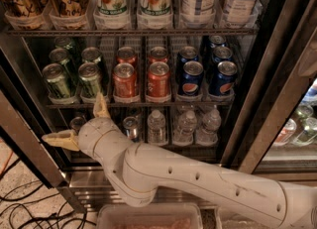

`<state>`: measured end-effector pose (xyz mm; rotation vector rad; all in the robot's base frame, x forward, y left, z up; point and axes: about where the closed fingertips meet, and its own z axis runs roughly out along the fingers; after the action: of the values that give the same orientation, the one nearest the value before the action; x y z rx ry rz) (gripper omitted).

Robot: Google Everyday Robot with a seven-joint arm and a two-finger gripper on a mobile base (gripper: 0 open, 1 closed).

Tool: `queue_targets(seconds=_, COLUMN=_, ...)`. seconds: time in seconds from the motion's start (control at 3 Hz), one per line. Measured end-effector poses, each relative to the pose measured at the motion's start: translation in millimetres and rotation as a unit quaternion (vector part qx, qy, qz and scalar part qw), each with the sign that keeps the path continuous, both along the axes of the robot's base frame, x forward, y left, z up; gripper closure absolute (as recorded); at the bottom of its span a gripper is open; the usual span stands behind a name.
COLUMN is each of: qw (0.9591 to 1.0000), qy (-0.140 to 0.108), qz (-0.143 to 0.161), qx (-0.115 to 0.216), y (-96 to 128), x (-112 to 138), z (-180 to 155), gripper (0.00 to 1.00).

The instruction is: Pick green can from middle shelf of fridge

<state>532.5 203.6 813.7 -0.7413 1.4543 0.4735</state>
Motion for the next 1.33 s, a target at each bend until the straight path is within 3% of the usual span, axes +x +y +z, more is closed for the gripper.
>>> queue_targets(seconds=1.0, qw=1.0, qy=0.0, qz=0.0, qx=0.0, y=0.0, x=0.0, z=0.0, gripper=0.54)
queue_targets(seconds=1.33, qw=1.0, qy=0.0, qz=0.0, qx=0.0, y=0.1, x=0.0, z=0.0, gripper=0.55)
